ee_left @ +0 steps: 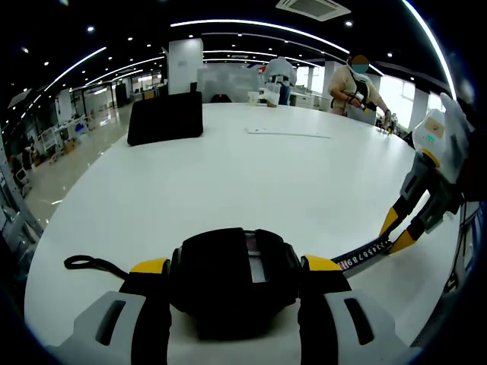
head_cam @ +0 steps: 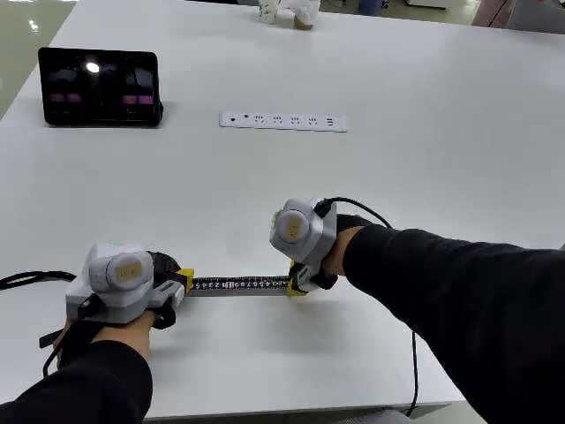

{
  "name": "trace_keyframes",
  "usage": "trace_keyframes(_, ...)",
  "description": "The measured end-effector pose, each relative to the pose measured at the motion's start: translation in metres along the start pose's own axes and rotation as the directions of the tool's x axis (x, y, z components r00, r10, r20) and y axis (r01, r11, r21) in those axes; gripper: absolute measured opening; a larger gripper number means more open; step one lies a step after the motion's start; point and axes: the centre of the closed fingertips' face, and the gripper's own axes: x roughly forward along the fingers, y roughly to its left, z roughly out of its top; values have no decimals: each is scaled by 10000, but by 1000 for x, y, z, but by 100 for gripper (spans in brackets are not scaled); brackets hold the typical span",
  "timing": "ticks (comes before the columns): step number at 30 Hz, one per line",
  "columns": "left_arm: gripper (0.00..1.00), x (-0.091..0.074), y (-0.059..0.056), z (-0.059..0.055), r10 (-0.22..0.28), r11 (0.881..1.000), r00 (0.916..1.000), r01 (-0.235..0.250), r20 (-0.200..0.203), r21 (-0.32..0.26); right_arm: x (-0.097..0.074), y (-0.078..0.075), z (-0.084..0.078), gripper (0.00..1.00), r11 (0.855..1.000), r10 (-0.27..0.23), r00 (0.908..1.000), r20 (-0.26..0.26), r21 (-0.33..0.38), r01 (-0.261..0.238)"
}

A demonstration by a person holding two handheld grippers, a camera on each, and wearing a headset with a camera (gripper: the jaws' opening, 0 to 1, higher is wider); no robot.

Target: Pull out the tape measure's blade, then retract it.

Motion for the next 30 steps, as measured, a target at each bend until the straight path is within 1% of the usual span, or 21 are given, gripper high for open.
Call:
trace_keyframes(11,63,0,0,0,13,10000,10000,-13,14,0,2,0,4,10,10000,-68,10000,-16,36,68)
trace_keyframes(15,63,-1,-1,0,-6,10000,10000,6,10,-7,2,-1,7,10,9987,-14,9999,134,502,7)
trace_keyframes(21,63,-2,-1,1,-5,10000,10000,5,16,-1,3,0,10,10,9990,-28,9998,217,448,18)
trace_keyframes(30,63,-3,-1,0,-11,10000,10000,11,6,2,5,1,15,10,9998,-138,9996,233,112,135)
